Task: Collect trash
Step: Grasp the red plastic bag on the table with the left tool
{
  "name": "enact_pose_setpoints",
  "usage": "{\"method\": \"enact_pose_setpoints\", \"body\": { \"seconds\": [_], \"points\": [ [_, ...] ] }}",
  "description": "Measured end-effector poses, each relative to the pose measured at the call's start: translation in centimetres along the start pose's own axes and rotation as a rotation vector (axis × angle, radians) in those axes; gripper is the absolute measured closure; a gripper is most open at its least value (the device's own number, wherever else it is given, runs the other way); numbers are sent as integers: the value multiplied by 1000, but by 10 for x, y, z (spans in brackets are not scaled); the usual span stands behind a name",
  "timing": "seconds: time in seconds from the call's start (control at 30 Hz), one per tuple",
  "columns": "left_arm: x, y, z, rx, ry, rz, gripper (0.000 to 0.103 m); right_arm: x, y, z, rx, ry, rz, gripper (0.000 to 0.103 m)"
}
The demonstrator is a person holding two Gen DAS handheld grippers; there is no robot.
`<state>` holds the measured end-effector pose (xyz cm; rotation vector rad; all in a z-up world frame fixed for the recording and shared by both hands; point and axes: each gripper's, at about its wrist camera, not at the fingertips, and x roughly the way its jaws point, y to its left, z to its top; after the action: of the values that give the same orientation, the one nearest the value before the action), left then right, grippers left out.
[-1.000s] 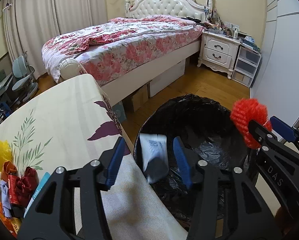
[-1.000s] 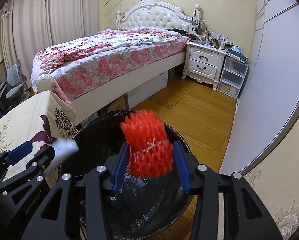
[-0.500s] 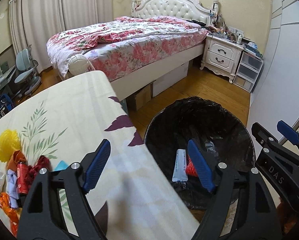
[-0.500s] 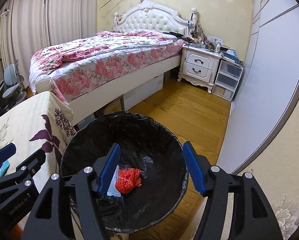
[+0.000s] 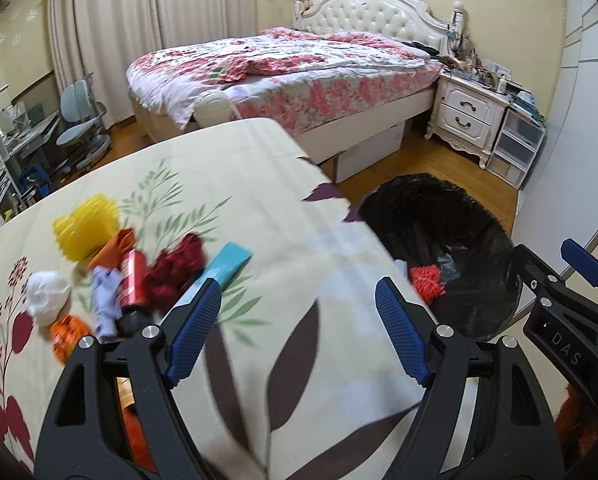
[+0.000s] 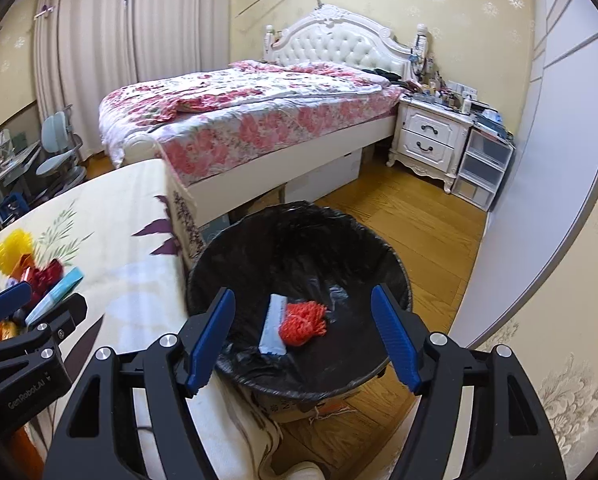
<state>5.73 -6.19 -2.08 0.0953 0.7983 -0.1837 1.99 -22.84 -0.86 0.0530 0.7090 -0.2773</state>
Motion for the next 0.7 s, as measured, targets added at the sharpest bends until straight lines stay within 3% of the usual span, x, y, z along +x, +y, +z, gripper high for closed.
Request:
{"method": "enact_pose_setpoints", "body": {
  "seconds": [0.47, 0.7],
  "points": [
    [-43, 73, -44, -107, 10, 118, 25, -19, 60, -22, -102, 10, 133, 33],
    [-44, 91, -66, -132, 40, 134, 25, -21, 76, -29, -127, 15, 160, 33]
  ]
}}
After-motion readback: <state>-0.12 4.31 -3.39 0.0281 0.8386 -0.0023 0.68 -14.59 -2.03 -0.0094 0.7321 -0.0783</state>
